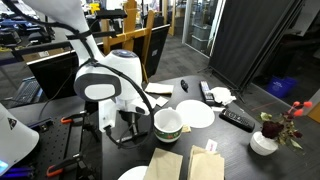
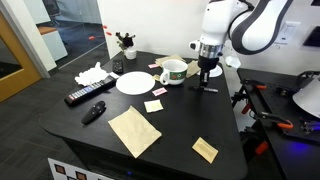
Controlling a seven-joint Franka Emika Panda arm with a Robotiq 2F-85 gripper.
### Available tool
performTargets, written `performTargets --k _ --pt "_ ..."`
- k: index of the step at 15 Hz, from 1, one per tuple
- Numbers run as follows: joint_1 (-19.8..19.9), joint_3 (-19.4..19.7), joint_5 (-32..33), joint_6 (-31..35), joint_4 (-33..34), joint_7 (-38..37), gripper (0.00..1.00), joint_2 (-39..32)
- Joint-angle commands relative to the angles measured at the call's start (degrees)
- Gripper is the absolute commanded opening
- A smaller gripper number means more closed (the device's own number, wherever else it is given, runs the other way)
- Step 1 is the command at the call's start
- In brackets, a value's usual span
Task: Pick up the pen and put it in the cup
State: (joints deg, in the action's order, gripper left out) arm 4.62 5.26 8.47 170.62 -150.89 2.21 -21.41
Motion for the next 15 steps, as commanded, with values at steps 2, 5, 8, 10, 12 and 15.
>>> performTargets --k 2,5,8,10,12,15 --pt "0.34 -0.61 -1.53 -4.09 -1.99 1.55 0.04 4.8" --pt "0.13 -0.79 -1.25 -9.83 -2.64 2.23 0.04 8.39" --pt "-0.46 -0.63 -0.75 -16.23 -2.41 2.58 0.04 12.13" --pt "-0.82 -0.49 -0.26 -20.16 -1.65 2.37 0.04 14.29" --pt "-0.96 -0.83 -0.33 -23.57 -0.97 2.8 0.04 16.2" --pt "-1.08 -1.31 -0.99 -25.82 0.04 2.53 0.04 18.58"
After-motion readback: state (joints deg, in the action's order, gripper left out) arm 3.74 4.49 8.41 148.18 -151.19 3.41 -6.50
